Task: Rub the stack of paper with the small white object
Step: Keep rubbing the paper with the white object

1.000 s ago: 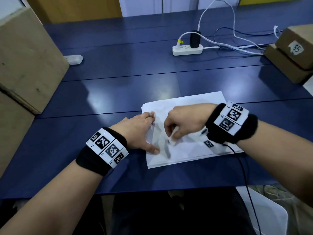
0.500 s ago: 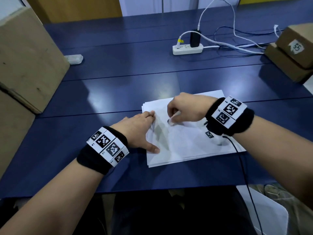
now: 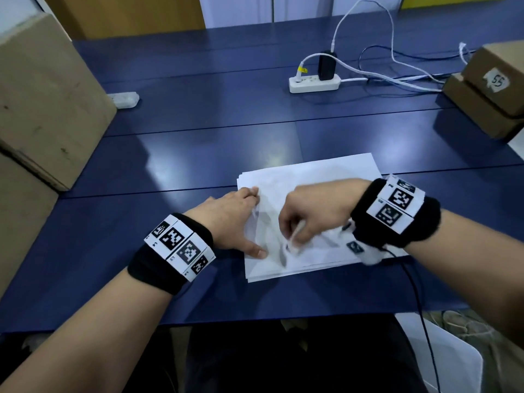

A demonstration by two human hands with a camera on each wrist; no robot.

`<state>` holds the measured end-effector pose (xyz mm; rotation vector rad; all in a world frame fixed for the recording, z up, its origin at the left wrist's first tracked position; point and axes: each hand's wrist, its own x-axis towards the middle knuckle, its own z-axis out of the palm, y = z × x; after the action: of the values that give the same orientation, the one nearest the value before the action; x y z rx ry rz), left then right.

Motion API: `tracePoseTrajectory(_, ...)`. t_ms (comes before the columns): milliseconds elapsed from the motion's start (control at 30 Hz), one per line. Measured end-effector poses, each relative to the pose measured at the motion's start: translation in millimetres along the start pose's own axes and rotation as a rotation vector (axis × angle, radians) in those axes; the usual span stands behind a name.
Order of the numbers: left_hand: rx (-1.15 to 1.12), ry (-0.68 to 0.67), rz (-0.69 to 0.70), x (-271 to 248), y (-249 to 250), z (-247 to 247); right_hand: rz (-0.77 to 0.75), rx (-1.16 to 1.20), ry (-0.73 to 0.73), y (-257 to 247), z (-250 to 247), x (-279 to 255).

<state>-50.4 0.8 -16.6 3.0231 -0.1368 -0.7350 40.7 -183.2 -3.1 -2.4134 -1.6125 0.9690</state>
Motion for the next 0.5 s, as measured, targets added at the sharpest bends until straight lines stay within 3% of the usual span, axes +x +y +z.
tracePoseTrajectory(67,0.000,-0.002,0.001,-0.1,-0.3,-0.2,-0.023,0.029,-0.064,-4.5,3.2,1.0)
tracePoseTrajectory(167,-0.004,0.000,0.000,0.1,-1.4,-0.4,0.093,0.024,0.198,9.8,-13.4,11.6)
tracePoseTrajectory(233,-0.007,-0.005,-0.004,-0.8,-1.3,-0.4,0.162,0.010,0.294,17.8,-17.8,14.7)
tracePoseTrajectory(267,-0.005,-0.002,-0.004,-0.6,-1.4,-0.6,0.142,0.011,0.272,17.6,-16.5,13.4)
tracePoseTrajectory(400,-0.011,0.001,0.001,0.0,-1.0,0.4,-0.014,0.014,-0.040,-4.0,0.4,-0.7)
tracePoseTrajectory(433,-0.014,-0.002,0.003,0.3,-1.1,0.4,-0.019,0.018,-0.034,-4.1,1.4,-1.0)
tracePoseTrajectory(500,-0.013,0.000,0.008,1.6,-2.0,0.7,0.045,0.019,0.117,6.7,-5.5,4.7)
